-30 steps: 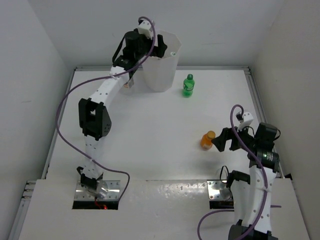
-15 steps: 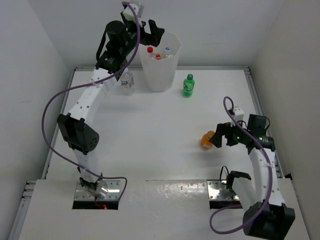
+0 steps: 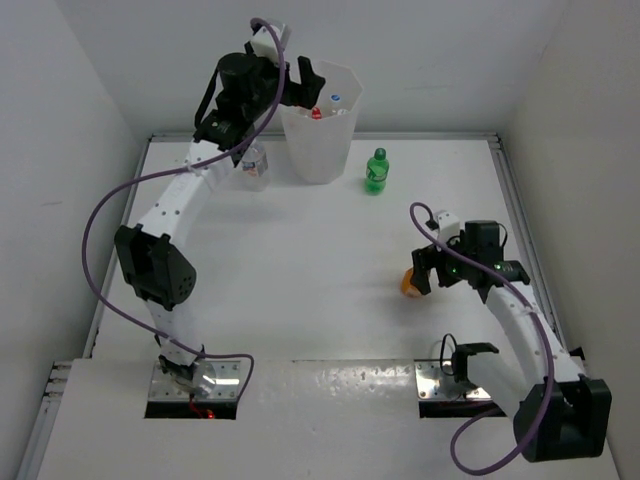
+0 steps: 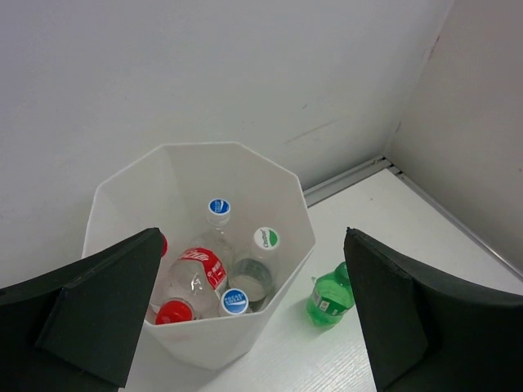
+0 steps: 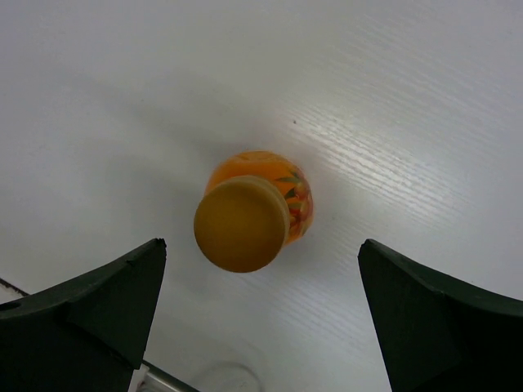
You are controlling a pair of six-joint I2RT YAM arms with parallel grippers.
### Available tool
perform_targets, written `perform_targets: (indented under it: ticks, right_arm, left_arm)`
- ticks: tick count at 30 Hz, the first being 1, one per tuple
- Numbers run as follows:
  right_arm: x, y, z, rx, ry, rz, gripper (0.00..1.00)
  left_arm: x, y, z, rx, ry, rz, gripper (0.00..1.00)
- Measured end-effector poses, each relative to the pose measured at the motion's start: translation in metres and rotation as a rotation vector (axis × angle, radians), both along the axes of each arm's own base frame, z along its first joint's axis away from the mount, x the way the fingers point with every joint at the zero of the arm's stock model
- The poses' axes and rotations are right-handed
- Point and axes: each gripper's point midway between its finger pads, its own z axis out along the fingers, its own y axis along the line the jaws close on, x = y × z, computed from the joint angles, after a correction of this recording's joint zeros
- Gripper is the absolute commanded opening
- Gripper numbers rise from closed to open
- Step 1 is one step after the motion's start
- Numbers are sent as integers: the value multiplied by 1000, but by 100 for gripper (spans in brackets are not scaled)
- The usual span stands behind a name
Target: Put the plastic bottles in the bin
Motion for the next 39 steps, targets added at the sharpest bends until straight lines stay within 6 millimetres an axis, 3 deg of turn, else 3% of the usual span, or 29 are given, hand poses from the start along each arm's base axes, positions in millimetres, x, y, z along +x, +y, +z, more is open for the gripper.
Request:
perform_targets:
  ticks: [4, 13, 16, 20, 25, 28, 30, 32, 35, 36, 39]
  right_arm:
    - [5, 0, -10, -34, 20, 8, 97]
    - [6, 7, -32, -85, 76, 65, 64]
    - [5, 10, -37, -95, 93, 84, 56]
    - [10, 13, -37, -97, 74, 104, 38]
    - [11, 16, -22, -90, 95, 115, 32]
    - [38, 27, 30, -46, 5, 121, 31]
    - [70, 40, 92, 9, -137, 130, 31]
    - [101, 56, 170, 93, -327, 147, 30]
    - [123, 76, 263, 205, -547, 174, 24]
    - [127, 83, 288, 240, -605, 186, 23]
    - [151, 104, 337, 316, -717, 212, 21]
  left_arm:
    - [-1, 4, -1, 4, 9, 5, 100]
    - [-12, 33, 17, -4, -11, 48, 100]
    - [-12, 57, 12, -17, 13, 86, 100]
    - [-9, 105, -8, -37, 77, 168, 100]
    - [-17, 162, -47, -56, 185, 256, 100]
    - [-33, 188, -76, -59, 245, 295, 100]
    - [-48, 199, -95, -49, 278, 314, 100]
    - [-65, 203, -114, -24, 304, 324, 100]
    - [-89, 208, -140, 13, 329, 338, 100]
    - [-98, 209, -150, 24, 337, 340, 100]
    - [-117, 218, -175, 47, 373, 360, 100]
